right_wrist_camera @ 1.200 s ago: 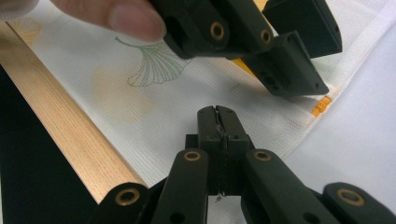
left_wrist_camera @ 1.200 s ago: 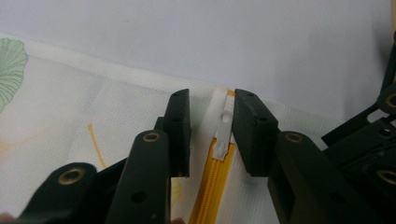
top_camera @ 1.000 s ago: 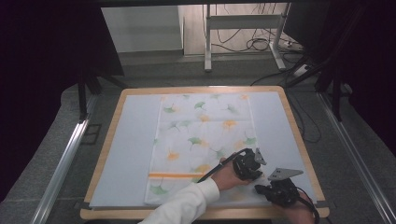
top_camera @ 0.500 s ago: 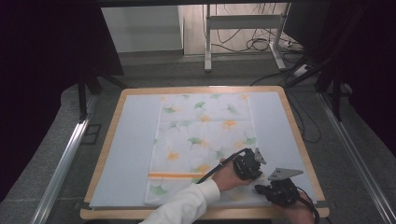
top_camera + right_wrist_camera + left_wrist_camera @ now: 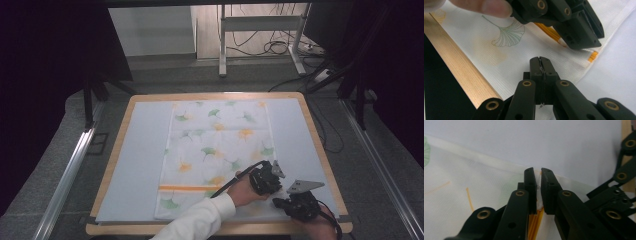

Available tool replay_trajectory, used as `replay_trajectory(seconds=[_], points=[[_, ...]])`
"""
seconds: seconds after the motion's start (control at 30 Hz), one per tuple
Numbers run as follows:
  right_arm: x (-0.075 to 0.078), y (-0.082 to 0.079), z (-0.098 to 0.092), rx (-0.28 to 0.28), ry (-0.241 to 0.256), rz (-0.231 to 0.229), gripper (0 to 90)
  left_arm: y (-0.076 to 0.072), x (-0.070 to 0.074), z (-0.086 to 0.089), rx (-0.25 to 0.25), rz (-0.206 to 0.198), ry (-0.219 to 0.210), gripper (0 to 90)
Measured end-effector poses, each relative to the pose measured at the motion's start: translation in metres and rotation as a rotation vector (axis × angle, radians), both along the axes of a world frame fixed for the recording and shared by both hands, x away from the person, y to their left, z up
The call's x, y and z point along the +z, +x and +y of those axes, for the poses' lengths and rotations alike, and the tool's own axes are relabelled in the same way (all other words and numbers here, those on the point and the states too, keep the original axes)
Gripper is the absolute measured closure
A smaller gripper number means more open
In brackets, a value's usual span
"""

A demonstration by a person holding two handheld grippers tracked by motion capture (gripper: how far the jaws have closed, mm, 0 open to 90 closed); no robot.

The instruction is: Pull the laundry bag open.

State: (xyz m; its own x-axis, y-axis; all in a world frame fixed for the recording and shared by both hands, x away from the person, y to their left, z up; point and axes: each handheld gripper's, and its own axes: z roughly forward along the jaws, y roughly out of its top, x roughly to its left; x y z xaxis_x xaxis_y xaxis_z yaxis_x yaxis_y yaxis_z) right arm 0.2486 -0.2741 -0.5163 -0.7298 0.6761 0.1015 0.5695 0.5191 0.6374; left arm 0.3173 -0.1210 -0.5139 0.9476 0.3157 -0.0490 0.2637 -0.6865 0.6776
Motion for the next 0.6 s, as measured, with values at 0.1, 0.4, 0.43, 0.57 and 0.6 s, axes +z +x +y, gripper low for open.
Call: replay_trajectory(seconds=[0.1, 0.4, 0.43, 0.57, 0.6], points=[[0.0, 0.0, 0.0, 0.001, 0.0, 0.0, 88.8, -0.0023, 0.0005, -0.0008, -0.015, -0.016, 0.017, 90.0], [-0.0001, 0.0002, 0.0, 0.001, 0.001, 0.003, 88.8, -0.0019, -0.0015, -0.0028, -0.03, -0.015, 0.034, 85.5], [-0.0001, 0.0002, 0.0, 0.001, 0.001, 0.003, 88.8, -0.0024, -0.0013, -0.003, -0.037, -0.025, 0.043, 85.3], [-0.0001, 0.0001, 0.0003, -0.001, 0.001, 0.003, 88.8, -0.0035, -0.0013, -0.0034, -0.045, -0.047, 0.051, 87.4], [-0.0001, 0.0001, 0.0003, -0.001, 0.001, 0.003, 88.8, -0.0035, -0.0013, -0.0034, -0.045, -0.047, 0.051, 88.5]])
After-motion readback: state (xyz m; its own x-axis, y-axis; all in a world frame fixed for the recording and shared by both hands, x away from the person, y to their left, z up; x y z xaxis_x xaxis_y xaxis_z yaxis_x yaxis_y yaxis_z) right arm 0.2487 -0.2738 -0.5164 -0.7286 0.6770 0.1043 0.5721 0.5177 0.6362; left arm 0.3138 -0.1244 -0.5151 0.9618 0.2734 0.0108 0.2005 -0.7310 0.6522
